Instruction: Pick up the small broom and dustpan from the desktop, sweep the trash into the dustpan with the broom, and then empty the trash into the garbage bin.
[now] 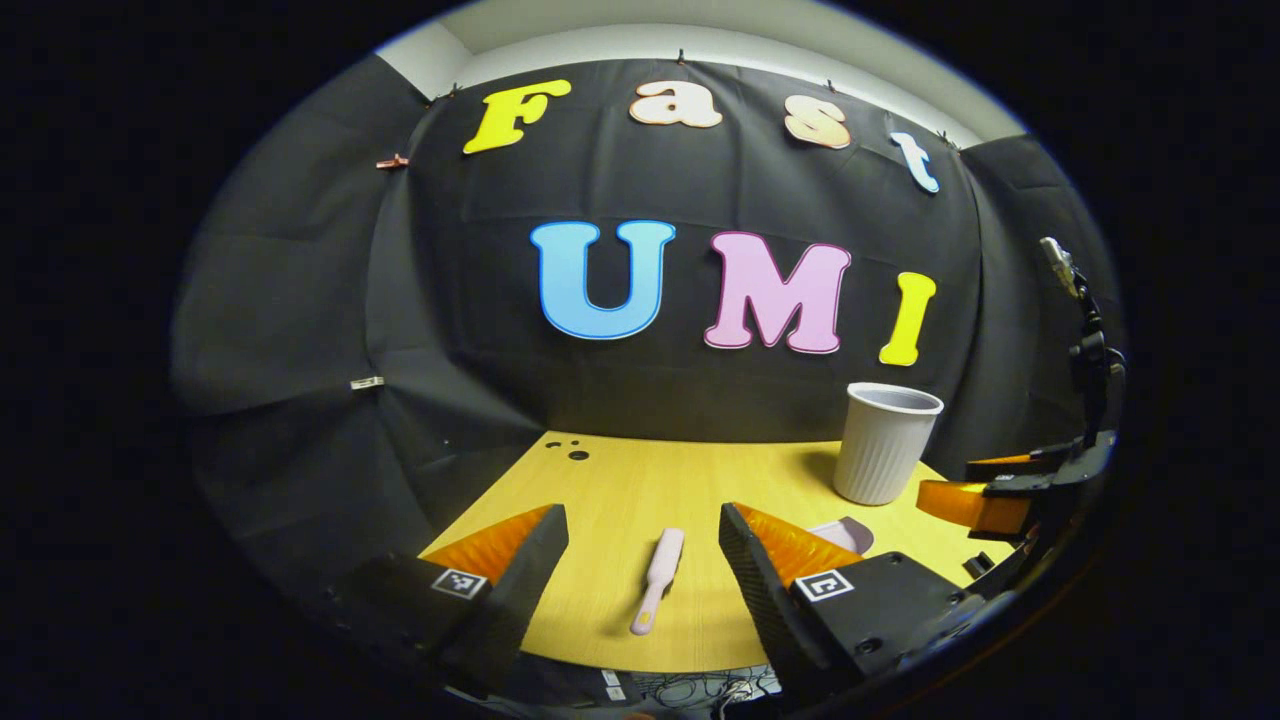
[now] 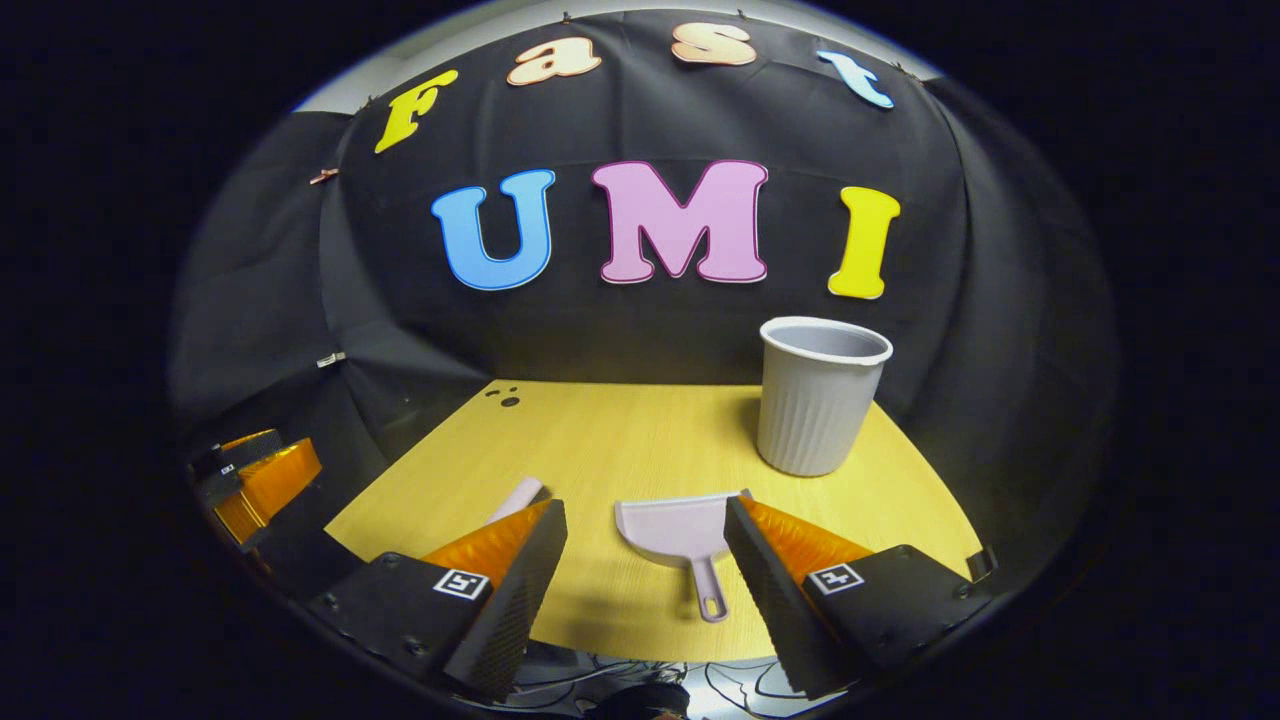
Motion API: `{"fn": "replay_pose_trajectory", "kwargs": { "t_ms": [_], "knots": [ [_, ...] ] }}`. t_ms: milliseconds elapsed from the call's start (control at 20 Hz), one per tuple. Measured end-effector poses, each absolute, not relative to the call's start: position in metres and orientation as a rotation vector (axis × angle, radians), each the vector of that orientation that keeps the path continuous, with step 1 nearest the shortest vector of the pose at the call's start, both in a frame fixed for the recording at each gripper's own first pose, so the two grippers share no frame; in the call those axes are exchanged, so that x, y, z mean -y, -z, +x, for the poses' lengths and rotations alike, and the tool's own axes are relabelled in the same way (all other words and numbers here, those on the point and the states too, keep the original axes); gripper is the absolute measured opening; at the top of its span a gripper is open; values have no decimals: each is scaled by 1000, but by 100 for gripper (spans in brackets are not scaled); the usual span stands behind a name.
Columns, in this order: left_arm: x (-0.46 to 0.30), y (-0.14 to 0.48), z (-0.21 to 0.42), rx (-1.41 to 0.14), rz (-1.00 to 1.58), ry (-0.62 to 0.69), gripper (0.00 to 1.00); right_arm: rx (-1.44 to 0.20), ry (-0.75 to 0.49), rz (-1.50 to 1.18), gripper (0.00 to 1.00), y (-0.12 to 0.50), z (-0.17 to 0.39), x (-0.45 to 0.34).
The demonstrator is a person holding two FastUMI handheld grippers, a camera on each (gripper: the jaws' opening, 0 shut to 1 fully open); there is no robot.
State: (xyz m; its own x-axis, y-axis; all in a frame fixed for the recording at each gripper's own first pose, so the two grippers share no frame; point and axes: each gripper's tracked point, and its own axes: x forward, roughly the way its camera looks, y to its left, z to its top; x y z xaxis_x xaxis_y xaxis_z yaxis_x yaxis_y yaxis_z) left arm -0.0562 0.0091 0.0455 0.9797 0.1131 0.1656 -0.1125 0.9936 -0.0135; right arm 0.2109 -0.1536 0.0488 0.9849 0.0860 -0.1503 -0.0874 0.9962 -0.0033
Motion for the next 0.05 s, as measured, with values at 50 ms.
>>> {"fn": "replay_pose_trajectory", "kwargs": {
  "t_ms": [50],
  "knots": [
    [-12, -37, -59, 159, -22, -136, 96, -177, -90, -17, 99, -39, 206, 153]
  ]
}}
